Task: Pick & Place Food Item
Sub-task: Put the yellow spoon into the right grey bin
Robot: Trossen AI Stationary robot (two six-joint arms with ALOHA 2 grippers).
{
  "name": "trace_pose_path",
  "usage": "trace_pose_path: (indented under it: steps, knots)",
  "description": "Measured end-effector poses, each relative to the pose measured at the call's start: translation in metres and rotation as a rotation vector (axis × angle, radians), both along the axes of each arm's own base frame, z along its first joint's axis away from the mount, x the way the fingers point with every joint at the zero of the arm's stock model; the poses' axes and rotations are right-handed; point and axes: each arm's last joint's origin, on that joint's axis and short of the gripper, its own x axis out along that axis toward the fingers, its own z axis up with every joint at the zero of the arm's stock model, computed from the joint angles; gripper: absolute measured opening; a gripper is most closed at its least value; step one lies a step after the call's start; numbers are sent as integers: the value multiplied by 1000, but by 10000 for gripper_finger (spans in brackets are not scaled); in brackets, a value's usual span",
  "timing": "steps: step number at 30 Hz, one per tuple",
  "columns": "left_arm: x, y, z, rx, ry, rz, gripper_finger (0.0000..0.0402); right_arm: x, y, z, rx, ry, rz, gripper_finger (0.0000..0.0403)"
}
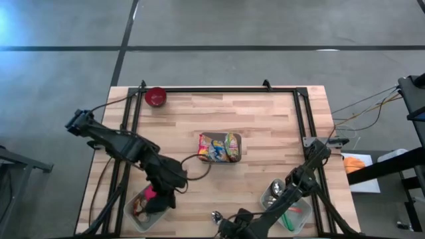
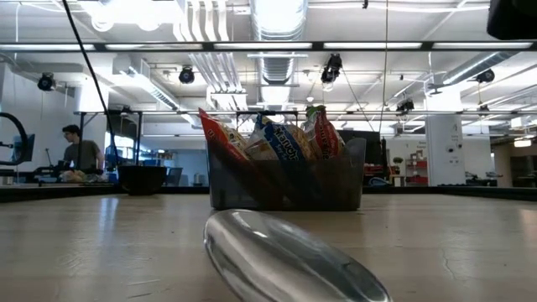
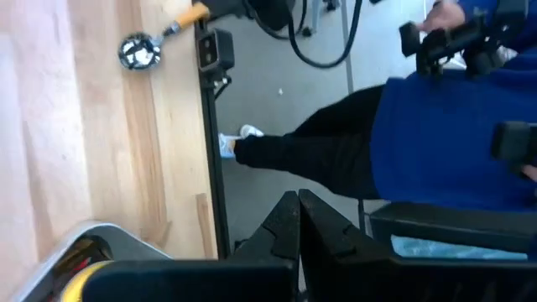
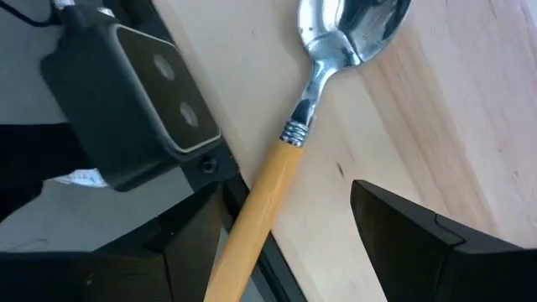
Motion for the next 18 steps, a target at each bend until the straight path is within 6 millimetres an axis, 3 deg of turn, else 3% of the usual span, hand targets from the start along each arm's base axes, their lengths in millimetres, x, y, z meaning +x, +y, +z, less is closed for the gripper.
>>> trace_pose_path:
  steps: [8, 18]
  knots:
    - [-13, 7, 16, -8, -58, 25, 0, 4, -2, -13, 29, 4, 8, 258]
    - [-18, 10, 22, -9, -81, 35, 0, 4, -8, -26, 31, 25, -7, 247]
